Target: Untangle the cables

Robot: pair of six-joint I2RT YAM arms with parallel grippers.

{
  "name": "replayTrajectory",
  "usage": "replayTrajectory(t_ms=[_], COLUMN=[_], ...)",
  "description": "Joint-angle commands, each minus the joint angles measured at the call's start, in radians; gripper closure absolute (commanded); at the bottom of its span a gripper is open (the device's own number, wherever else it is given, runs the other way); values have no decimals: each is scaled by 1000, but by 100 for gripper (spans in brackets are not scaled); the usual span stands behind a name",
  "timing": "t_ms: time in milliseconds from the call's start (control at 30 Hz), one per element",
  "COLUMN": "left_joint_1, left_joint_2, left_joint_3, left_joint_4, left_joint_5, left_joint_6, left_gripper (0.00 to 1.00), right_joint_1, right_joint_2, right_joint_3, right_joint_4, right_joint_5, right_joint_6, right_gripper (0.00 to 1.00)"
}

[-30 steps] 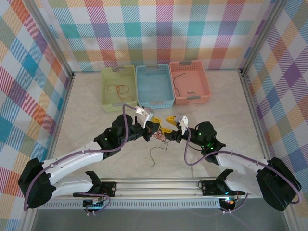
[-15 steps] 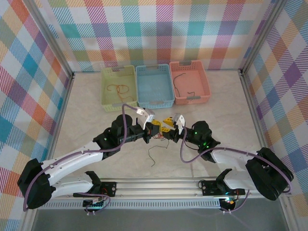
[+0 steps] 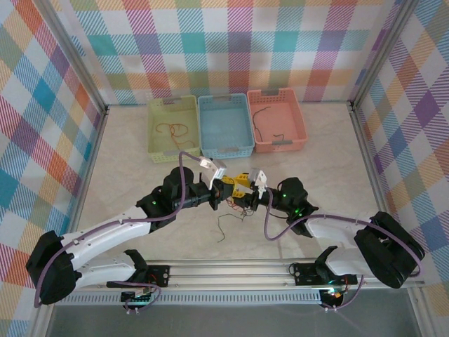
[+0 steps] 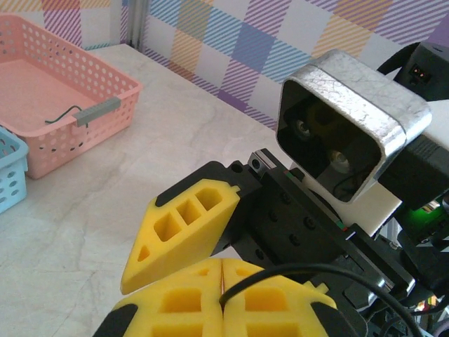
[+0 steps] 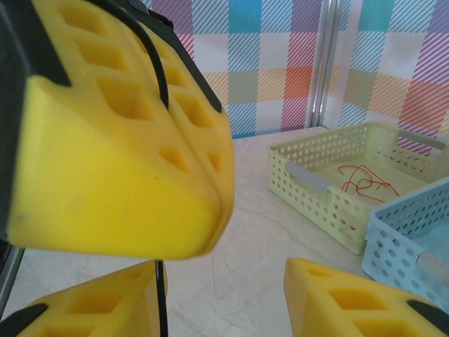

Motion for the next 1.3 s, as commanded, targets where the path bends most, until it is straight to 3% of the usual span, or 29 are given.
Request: replayTrajectory(t_ms=[0, 733, 967, 1267], left_joint_1=[2, -89, -92, -91], left_joint_2=[2, -40, -79, -175], left_joint_3=[47, 222, 332, 548], left_joint_4=[-3, -130, -219, -411], left_joint_5=[44, 95, 40, -116], left_joint_6=[-16, -63, -55, -6], left_gripper=[100, 100, 100, 100], right_joint_1=[5, 6, 7, 6], right_joint_2=[1, 73, 106, 156], right_joint_3=[-1, 30, 43, 82], right_joint_4=[65, 18, 9, -58], right_joint_5=[28, 114, 127, 136], right_joint_6=[8, 7, 13, 19], right_gripper=[53, 65, 66, 66])
